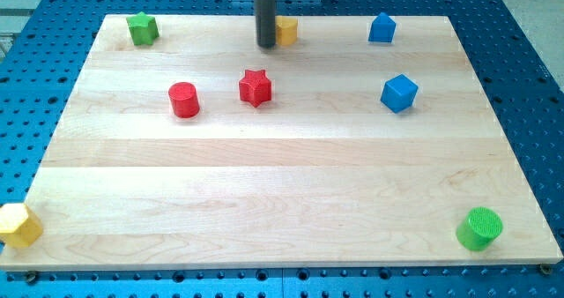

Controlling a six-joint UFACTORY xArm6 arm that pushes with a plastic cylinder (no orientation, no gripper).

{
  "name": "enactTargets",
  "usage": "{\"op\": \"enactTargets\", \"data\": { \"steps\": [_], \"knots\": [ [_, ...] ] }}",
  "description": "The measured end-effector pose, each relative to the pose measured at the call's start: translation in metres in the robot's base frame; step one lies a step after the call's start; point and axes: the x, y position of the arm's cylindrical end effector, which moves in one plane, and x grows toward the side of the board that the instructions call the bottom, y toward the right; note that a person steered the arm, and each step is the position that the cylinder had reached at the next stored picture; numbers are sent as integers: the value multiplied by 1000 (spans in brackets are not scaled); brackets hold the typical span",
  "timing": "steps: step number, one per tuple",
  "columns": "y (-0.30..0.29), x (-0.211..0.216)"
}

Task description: Place the blue blocks diagonally

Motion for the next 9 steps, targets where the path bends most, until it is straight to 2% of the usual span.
{"op": "enactTargets", "data": {
  "steps": [1, 2, 3, 4, 7, 9],
  "knots": [
    [6, -18],
    [6, 8],
    [15, 58],
    [41, 66],
    [54, 66],
    [61, 102]
  ]
}}
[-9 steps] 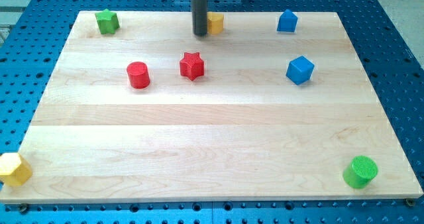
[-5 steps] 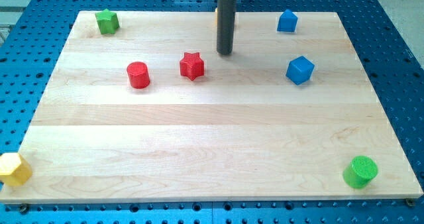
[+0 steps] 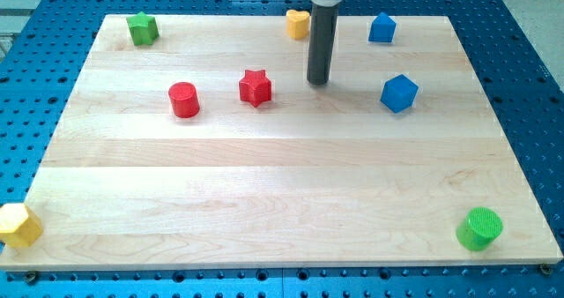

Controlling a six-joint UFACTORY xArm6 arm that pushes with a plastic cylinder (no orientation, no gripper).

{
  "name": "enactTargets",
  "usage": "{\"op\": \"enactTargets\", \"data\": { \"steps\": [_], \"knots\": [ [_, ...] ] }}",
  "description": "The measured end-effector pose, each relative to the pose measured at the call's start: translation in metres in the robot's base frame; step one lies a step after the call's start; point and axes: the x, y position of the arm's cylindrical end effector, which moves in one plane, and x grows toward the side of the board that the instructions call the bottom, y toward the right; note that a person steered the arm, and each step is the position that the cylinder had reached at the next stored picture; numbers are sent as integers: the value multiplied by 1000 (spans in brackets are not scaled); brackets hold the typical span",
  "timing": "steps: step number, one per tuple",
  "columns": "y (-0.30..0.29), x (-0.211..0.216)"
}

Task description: Place the blue blocks diagonally

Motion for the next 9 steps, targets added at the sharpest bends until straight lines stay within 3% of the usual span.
{"op": "enactTargets", "data": {
  "steps": [5, 6, 8, 9],
  "knots": [
    [2, 4],
    [53, -2],
    [234, -99],
    [225, -150]
  ]
}}
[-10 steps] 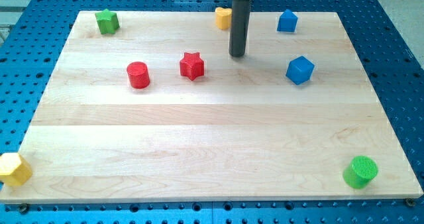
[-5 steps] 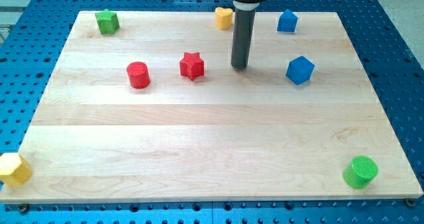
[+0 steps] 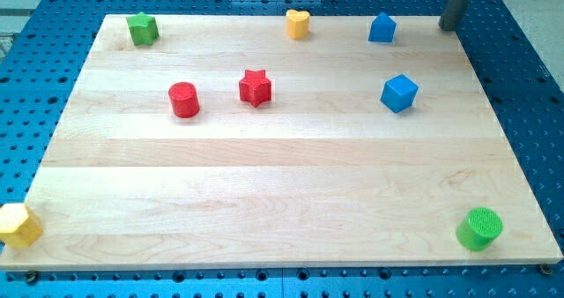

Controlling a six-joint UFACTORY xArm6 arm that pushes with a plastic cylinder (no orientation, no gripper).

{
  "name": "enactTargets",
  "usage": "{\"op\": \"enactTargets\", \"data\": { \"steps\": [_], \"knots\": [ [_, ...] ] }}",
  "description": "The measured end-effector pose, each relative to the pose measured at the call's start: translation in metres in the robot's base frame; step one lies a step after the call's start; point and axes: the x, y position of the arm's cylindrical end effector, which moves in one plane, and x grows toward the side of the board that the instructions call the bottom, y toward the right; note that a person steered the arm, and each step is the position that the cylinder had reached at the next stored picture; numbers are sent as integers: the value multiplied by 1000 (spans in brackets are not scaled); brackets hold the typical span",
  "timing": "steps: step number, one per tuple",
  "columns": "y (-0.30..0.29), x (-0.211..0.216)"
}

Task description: Place the blue blocks diagonally

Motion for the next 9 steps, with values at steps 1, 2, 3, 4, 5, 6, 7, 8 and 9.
{"op": "enactTargets", "data": {
  "steps": [1, 2, 3, 4, 5, 6, 7, 8, 9],
  "knots": [
    [-56, 14],
    [-108, 15],
    [-164, 70],
    [-240, 137],
    [-246, 120],
    [-295, 164],
    [-297, 189],
    [-265, 225],
    [-253, 236]
  ]
}}
